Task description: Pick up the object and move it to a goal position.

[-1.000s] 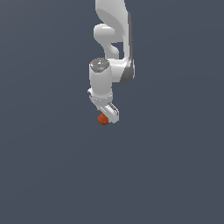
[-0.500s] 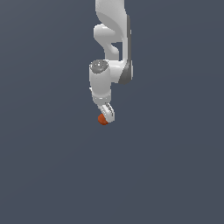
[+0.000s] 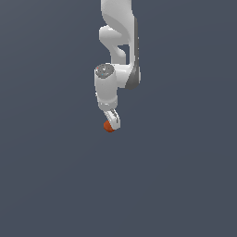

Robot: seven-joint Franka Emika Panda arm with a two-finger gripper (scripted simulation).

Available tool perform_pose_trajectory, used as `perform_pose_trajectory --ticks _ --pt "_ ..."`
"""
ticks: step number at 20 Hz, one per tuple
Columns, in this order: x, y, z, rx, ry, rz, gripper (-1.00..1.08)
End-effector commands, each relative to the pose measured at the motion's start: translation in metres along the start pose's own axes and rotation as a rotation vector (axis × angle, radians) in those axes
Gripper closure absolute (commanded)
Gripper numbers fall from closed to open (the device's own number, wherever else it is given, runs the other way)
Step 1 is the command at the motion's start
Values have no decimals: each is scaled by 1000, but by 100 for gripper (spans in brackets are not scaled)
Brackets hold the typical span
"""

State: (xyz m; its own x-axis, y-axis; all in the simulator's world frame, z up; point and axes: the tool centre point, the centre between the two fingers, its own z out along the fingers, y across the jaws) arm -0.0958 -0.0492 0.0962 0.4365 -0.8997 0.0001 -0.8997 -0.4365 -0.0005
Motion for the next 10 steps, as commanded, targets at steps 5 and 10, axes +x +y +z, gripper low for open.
perform_pose_trajectory --ticks 5,10 --pt "0 1 18 -1 0 2 -92" --pt "0 2 40 -1 0 5 -92"
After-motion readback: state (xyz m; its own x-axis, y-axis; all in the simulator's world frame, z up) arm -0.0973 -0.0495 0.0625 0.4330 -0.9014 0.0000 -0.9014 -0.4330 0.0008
